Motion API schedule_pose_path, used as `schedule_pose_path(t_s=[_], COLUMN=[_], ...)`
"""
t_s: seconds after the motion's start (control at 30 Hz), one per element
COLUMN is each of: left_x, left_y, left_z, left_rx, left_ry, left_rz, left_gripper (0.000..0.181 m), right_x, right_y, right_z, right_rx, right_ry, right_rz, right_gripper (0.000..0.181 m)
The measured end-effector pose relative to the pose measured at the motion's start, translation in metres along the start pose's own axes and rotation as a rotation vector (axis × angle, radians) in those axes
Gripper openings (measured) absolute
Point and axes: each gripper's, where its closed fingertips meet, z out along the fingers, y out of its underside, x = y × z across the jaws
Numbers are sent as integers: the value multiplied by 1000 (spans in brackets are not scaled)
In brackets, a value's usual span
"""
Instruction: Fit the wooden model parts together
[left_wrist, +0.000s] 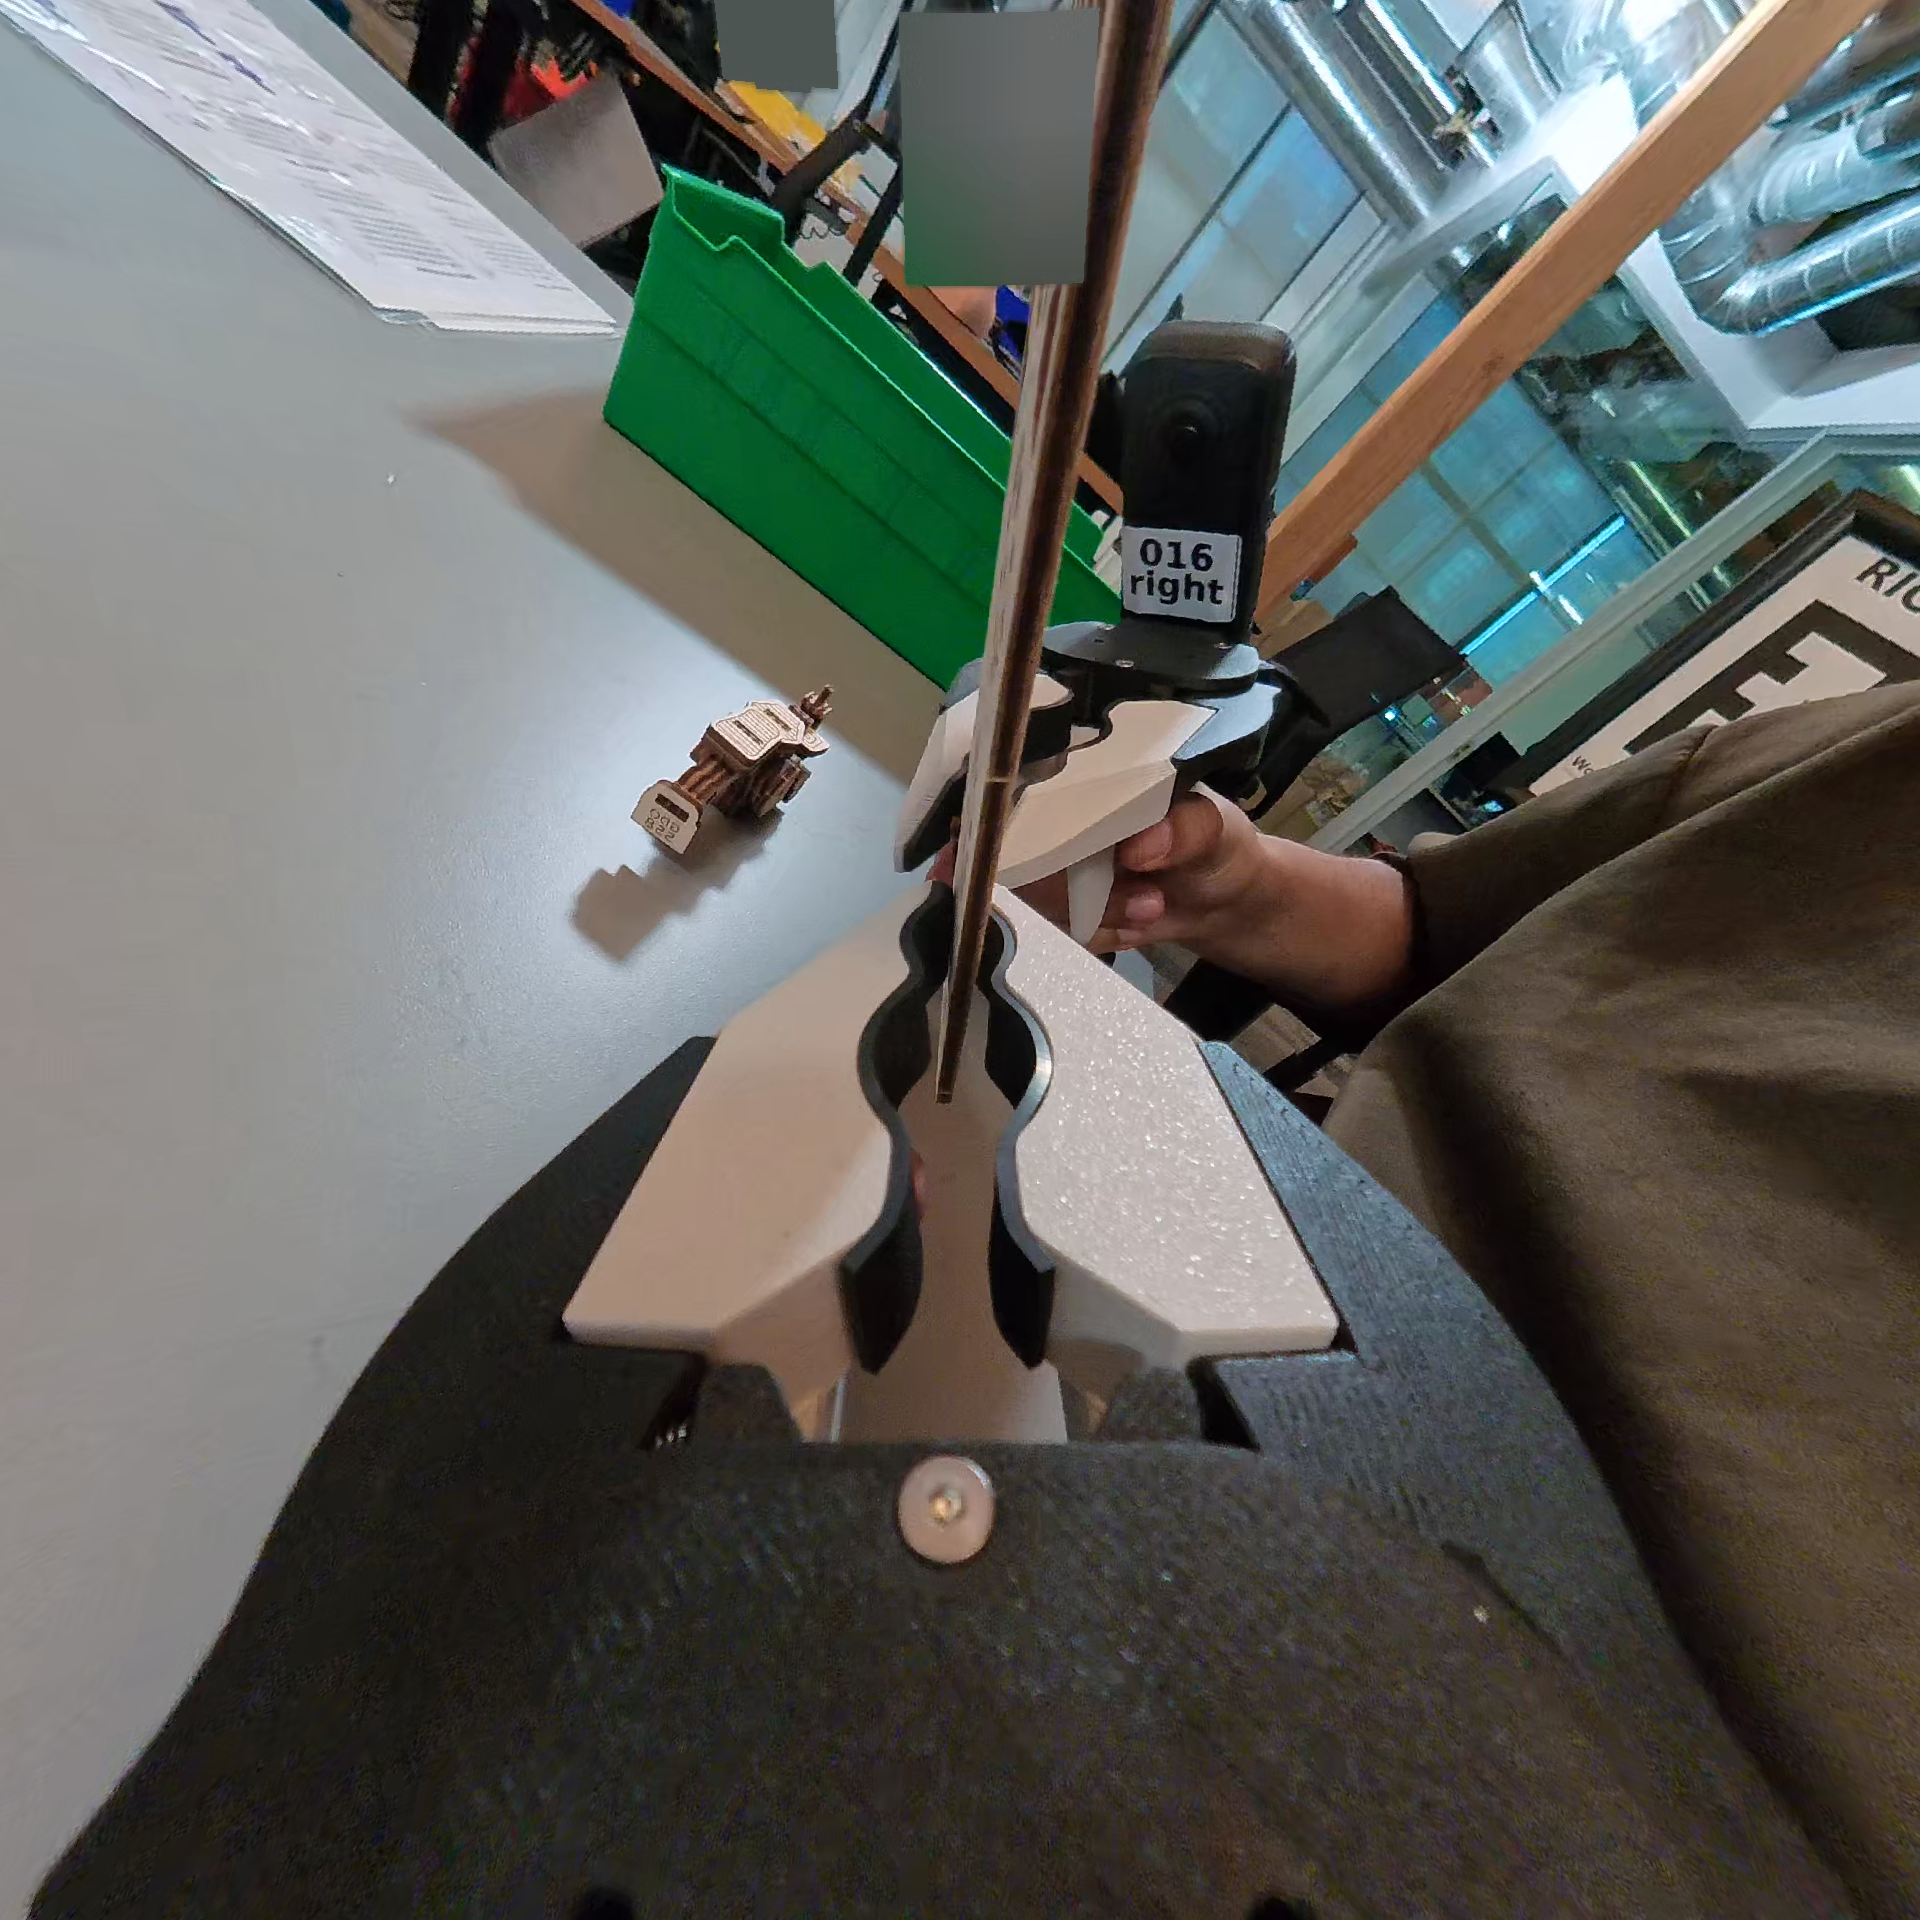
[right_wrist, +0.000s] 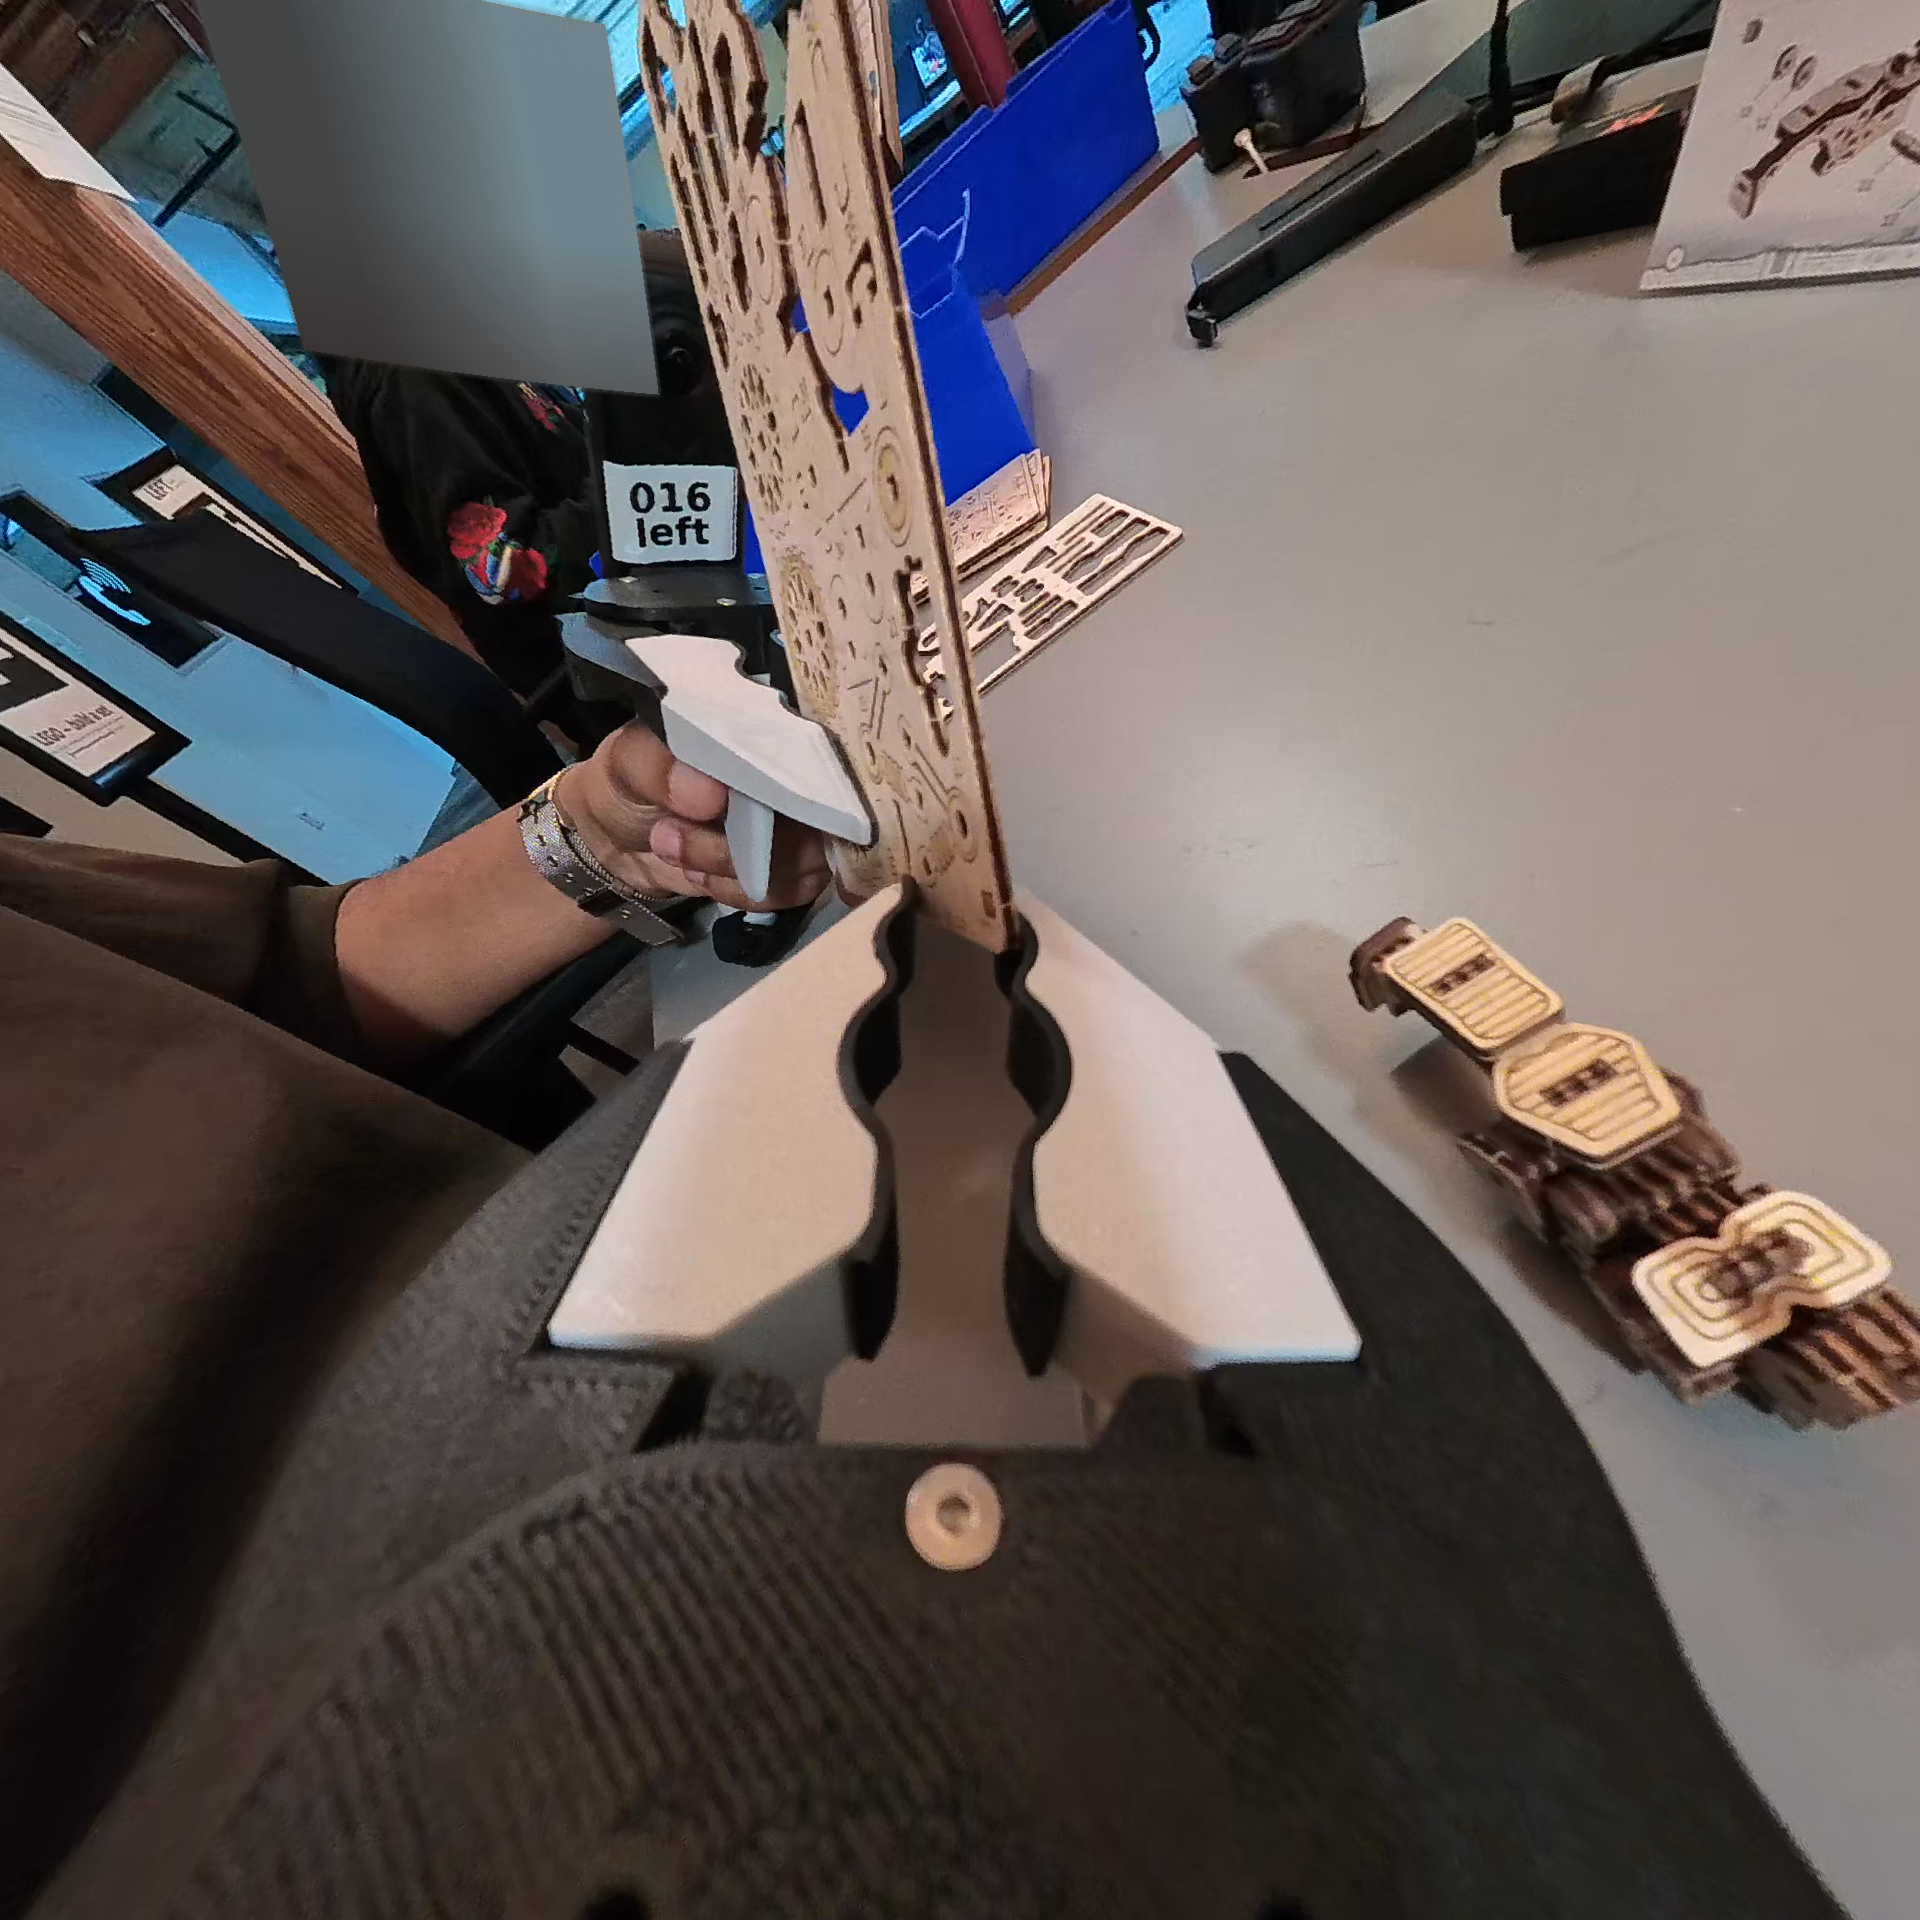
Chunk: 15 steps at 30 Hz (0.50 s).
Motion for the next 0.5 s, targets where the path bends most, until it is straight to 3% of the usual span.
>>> schedule_pose_path(t_s=[0.5], left_x=[2], left_y=[-3], left_z=[-4], left_rx=[10], left_ry=[37], left_rz=[-11], left_gripper=[0], right_x=[-4], right_y=[-7], right_z=[0], right_rx=[47], right_ry=[2], right_rz=[-43], right_gripper=[17])
